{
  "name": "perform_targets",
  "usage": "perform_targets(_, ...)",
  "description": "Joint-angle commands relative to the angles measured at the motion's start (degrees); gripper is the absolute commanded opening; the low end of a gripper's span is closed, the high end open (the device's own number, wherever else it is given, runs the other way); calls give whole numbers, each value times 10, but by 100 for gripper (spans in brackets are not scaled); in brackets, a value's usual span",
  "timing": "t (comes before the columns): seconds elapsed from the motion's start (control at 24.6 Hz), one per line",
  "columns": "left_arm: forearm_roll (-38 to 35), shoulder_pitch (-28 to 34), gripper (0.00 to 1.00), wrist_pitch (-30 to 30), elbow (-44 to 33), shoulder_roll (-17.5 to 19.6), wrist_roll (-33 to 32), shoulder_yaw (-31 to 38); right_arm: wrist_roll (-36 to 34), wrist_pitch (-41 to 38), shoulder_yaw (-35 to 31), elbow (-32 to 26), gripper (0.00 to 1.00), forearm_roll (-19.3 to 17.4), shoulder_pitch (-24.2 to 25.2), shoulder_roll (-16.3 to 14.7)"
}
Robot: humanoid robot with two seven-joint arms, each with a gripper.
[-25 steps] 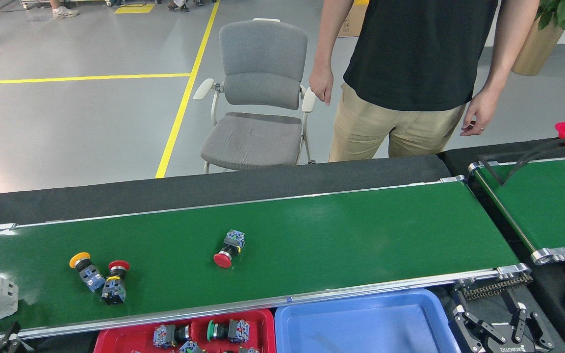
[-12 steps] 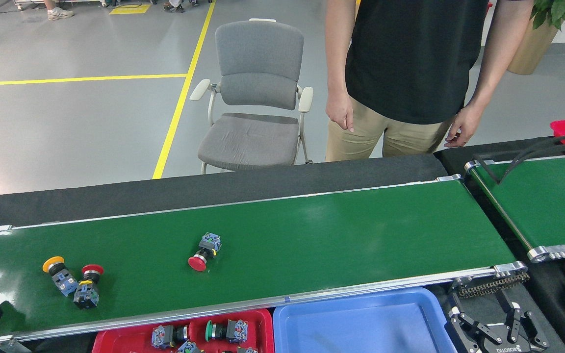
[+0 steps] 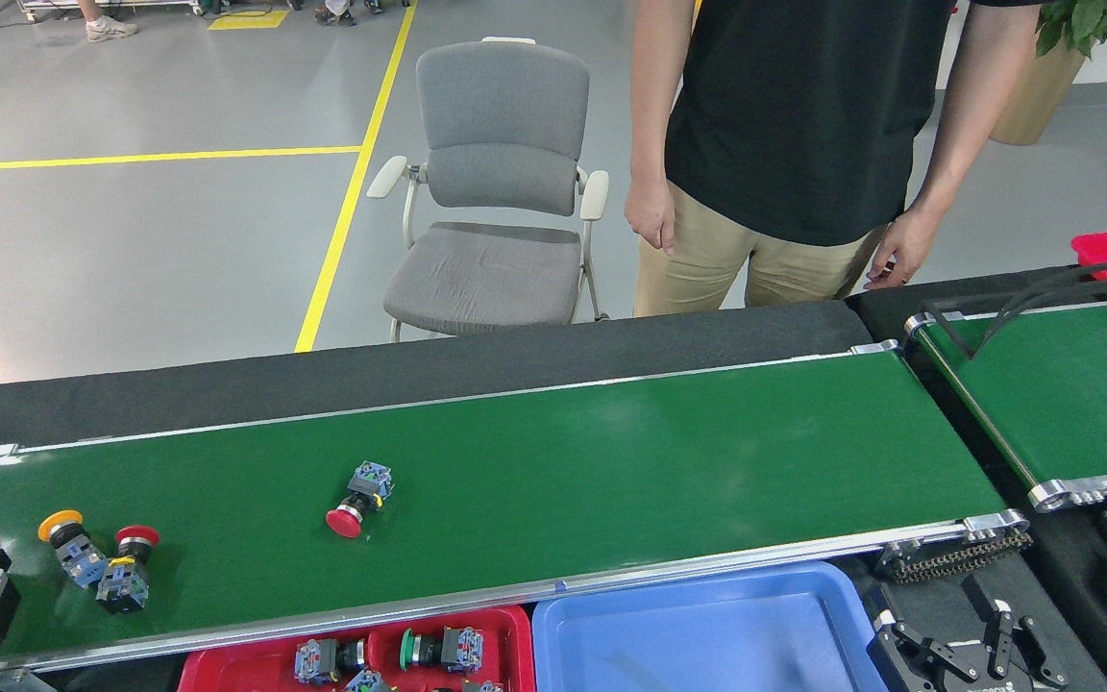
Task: Pick switch part from conveyor to tray
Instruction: 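Grasp the white circuit breaker with the left gripper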
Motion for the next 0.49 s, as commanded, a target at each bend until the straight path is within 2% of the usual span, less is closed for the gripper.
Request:
perform_targets(0.0, 3, -4, 3, -5, -9, 5, 10, 2, 0, -1, -2, -7, 100, -1, -5, -2)
perform_targets(0.33, 3, 1, 2, -6, -27, 2, 13, 2, 0, -1, -17, -7, 100, -2, -4, -5)
perform_targets(0.45, 5, 2, 1, -6, -66, -4, 13, 10, 0, 0, -20, -9, 100, -2, -3, -5)
